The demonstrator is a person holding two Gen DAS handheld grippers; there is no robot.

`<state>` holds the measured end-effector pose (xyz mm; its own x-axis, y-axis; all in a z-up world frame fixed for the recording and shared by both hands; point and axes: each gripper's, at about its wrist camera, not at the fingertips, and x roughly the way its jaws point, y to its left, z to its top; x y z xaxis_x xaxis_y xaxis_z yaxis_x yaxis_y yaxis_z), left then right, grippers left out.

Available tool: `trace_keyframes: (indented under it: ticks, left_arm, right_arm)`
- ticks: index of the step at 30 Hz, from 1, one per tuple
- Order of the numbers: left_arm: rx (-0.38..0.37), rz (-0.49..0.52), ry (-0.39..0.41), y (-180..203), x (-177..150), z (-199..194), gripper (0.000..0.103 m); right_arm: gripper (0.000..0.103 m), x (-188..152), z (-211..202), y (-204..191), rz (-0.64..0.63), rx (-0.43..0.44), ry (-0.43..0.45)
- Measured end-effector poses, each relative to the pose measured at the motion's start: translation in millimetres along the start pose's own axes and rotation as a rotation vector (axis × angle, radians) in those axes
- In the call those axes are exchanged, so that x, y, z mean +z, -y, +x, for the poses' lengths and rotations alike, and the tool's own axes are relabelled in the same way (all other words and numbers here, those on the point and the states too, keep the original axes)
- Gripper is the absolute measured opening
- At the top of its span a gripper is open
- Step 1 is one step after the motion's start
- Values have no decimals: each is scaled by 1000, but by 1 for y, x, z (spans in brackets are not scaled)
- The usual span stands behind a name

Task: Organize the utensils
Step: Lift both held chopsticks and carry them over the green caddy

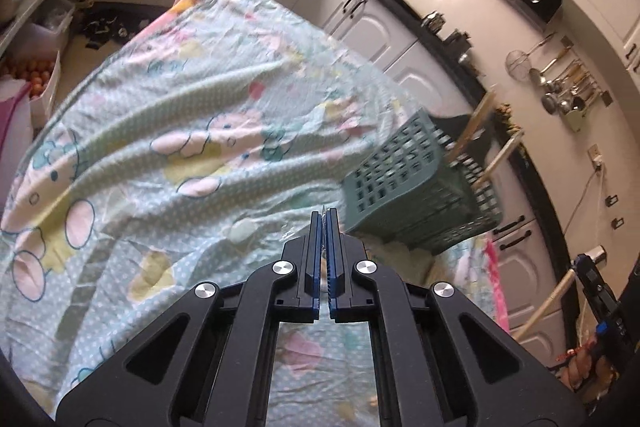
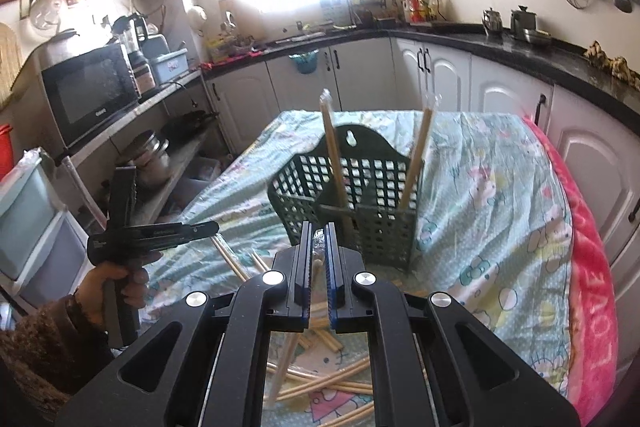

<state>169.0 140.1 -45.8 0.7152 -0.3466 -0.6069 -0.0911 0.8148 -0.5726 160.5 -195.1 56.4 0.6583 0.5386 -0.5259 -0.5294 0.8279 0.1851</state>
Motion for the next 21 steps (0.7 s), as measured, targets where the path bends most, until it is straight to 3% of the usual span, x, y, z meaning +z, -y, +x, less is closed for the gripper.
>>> trace_keyframes:
  ticks: [7,21]
  left_arm:
    - [-77,67,59,35,11,-34,0]
    - [-217,245,95,120,17,-67,0]
  right_arm:
    - [6,18,-14,-12,-41,1,45]
    - [6,42,-29,-26,-84,4,104]
